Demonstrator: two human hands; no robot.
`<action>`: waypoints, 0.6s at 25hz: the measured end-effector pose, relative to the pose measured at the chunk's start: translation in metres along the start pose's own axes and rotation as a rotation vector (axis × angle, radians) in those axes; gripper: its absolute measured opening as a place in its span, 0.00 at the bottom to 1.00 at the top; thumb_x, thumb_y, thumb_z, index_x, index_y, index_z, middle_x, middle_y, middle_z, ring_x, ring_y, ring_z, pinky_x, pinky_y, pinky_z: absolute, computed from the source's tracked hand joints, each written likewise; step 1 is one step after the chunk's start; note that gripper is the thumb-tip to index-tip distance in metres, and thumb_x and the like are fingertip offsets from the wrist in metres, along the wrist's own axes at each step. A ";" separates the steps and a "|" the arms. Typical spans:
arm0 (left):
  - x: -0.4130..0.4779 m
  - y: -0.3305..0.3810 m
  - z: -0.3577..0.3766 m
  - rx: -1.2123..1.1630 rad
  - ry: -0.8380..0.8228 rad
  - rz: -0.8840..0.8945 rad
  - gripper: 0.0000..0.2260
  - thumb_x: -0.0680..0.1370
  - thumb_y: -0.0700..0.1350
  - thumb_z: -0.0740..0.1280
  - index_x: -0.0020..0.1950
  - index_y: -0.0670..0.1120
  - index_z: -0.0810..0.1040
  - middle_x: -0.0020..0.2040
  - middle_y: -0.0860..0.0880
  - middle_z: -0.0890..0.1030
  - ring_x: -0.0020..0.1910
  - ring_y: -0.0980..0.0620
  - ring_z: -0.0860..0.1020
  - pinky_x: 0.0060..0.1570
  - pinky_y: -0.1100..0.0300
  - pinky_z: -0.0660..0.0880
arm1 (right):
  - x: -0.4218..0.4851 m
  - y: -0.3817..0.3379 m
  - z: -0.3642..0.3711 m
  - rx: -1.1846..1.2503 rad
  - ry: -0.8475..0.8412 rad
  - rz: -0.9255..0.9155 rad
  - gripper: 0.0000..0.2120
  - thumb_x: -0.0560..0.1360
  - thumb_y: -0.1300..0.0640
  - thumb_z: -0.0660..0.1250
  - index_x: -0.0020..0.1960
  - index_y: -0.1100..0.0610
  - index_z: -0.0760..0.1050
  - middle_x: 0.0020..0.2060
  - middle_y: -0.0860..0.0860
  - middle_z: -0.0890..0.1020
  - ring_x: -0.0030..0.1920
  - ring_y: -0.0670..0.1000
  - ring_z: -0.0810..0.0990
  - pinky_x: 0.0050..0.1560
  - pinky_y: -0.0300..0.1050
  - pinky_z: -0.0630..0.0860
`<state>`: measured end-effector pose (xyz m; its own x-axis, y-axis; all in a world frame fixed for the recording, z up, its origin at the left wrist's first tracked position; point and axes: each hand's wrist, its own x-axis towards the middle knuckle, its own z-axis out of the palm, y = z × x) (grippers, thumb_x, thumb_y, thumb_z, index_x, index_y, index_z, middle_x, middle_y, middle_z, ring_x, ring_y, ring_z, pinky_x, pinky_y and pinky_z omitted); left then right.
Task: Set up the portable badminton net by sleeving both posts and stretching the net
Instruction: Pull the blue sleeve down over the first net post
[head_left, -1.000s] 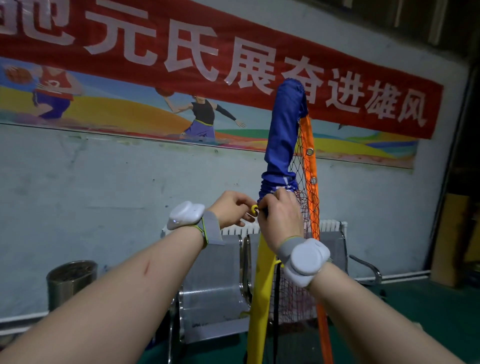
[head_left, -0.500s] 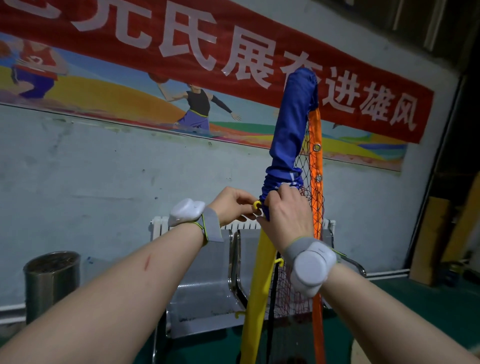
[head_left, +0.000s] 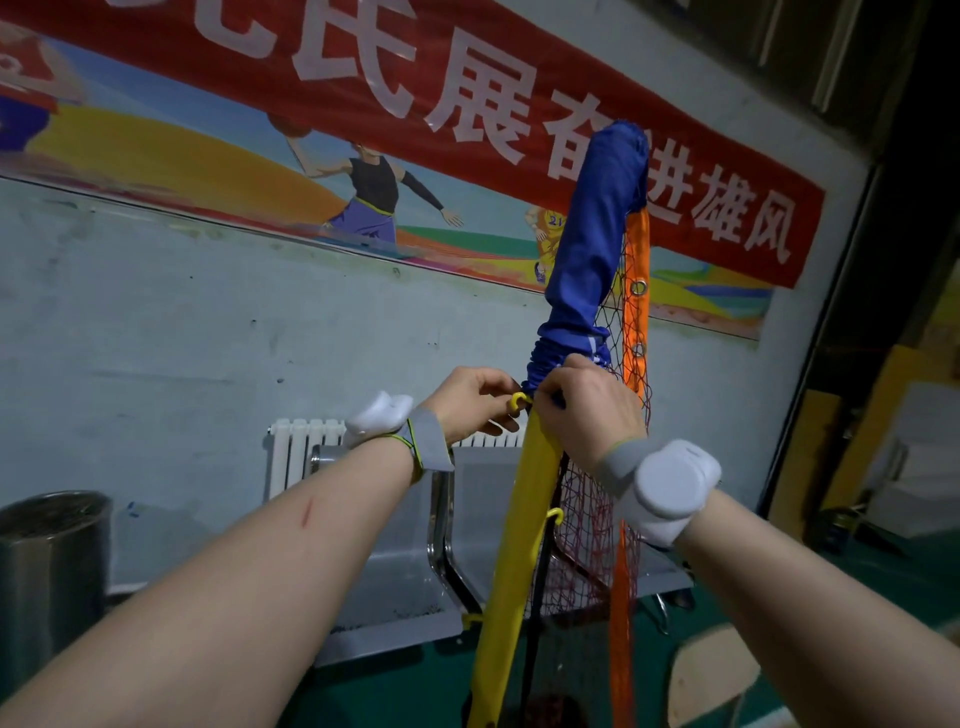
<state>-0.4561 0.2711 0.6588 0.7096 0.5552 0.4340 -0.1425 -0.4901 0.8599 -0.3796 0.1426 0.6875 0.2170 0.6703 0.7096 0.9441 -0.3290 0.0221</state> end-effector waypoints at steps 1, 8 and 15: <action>0.001 0.000 0.001 0.007 0.009 0.010 0.06 0.78 0.37 0.63 0.43 0.44 0.76 0.38 0.49 0.78 0.33 0.56 0.79 0.34 0.66 0.76 | 0.002 0.001 -0.003 -0.014 -0.019 0.000 0.11 0.77 0.58 0.58 0.46 0.60 0.79 0.45 0.53 0.76 0.43 0.56 0.76 0.36 0.47 0.71; 0.008 -0.004 0.000 -0.051 0.047 0.045 0.06 0.77 0.35 0.63 0.43 0.44 0.76 0.39 0.47 0.79 0.26 0.62 0.76 0.28 0.69 0.69 | 0.019 -0.004 -0.011 0.133 -0.185 0.137 0.14 0.75 0.63 0.60 0.32 0.63 0.72 0.33 0.62 0.75 0.35 0.56 0.70 0.36 0.48 0.68; 0.005 -0.010 -0.001 -0.032 0.045 0.117 0.05 0.71 0.38 0.71 0.46 0.42 0.81 0.37 0.48 0.81 0.28 0.60 0.78 0.31 0.67 0.73 | 0.026 -0.014 -0.015 0.206 -0.171 0.308 0.19 0.74 0.64 0.62 0.24 0.56 0.68 0.27 0.55 0.69 0.34 0.54 0.66 0.37 0.46 0.68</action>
<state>-0.4523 0.2794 0.6529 0.6552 0.5253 0.5429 -0.2448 -0.5322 0.8104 -0.3907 0.1548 0.7163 0.5192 0.6679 0.5333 0.8547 -0.4033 -0.3269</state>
